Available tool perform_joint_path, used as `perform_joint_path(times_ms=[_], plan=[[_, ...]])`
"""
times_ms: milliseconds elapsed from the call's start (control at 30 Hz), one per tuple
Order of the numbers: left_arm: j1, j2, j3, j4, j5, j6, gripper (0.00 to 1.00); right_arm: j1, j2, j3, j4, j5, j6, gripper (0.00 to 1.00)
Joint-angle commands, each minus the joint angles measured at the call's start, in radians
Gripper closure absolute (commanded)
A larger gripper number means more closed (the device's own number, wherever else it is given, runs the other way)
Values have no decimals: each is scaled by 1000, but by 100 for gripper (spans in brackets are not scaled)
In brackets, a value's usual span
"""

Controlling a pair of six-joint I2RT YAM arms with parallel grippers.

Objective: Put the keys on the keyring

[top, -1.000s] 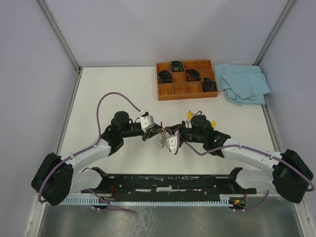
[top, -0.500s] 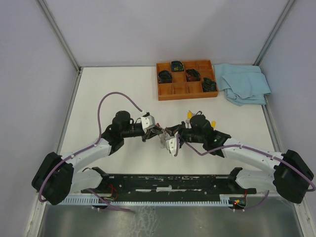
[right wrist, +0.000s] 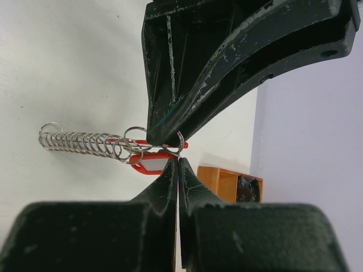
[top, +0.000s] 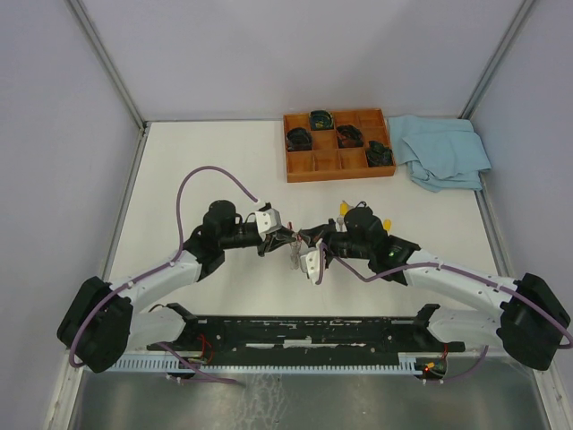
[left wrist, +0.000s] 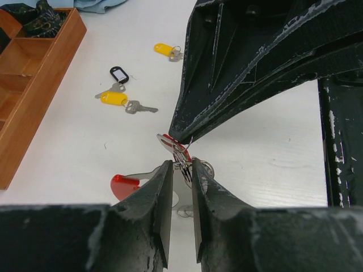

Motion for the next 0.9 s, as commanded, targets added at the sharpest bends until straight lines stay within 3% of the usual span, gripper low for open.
perform_joint_path(times_ms=[0, 300, 500, 867], plan=[[2, -24, 40, 43, 13, 4, 74, 9, -21, 52, 19, 2, -13, 99], [2, -32, 46, 43, 6, -9, 78, 12, -19, 61, 6, 6, -21, 99], [2, -40, 43, 43, -6, -5, 97, 11, -24, 52, -4, 29, -27, 99], [2, -70, 10, 100, -14, -11, 97, 9, -14, 21, -35, 83, -13, 99]])
